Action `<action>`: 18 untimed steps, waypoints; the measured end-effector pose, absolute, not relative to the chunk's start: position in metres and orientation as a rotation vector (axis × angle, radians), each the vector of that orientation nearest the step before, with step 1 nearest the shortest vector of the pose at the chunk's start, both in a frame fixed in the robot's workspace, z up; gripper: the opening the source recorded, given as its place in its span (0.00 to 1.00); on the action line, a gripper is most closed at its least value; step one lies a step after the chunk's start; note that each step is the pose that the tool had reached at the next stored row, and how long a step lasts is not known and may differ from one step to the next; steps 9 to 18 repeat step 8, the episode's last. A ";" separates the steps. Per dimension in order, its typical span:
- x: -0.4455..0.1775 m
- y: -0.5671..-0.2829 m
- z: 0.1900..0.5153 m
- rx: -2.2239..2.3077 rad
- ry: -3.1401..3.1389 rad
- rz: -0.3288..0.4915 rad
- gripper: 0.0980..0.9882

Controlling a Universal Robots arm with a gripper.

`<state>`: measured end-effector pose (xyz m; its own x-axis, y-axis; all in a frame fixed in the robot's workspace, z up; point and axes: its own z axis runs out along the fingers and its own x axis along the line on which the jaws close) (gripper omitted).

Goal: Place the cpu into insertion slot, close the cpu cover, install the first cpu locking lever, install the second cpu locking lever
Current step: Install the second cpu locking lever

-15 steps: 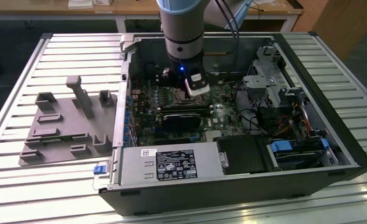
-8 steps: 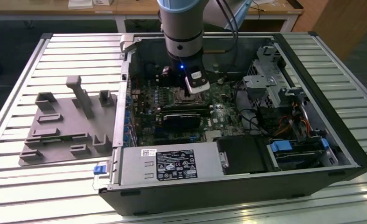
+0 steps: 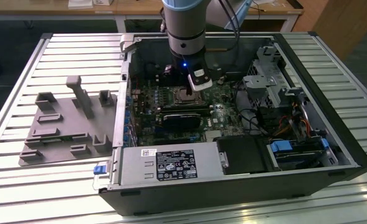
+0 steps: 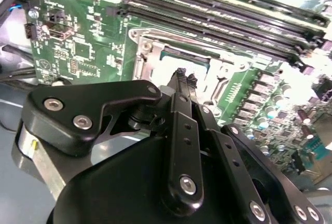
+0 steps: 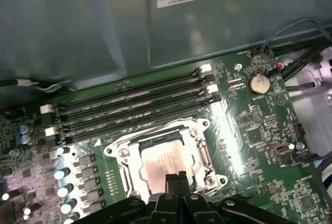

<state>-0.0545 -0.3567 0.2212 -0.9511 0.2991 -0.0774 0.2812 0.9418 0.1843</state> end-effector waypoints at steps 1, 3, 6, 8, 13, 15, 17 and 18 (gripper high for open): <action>-0.053 -0.356 0.221 0.448 2.993 0.261 0.01; -0.052 -0.356 0.221 0.449 2.994 0.261 0.01; -0.052 -0.356 0.221 0.448 2.994 0.261 0.01; -0.052 -0.356 0.221 0.448 2.994 0.261 0.01; -0.052 -0.356 0.221 0.448 2.994 0.261 0.01; -0.052 -0.356 0.221 0.448 2.994 0.261 0.01; -0.052 -0.356 0.221 0.448 2.994 0.261 0.01; -0.052 -0.356 0.221 0.448 2.994 0.261 0.01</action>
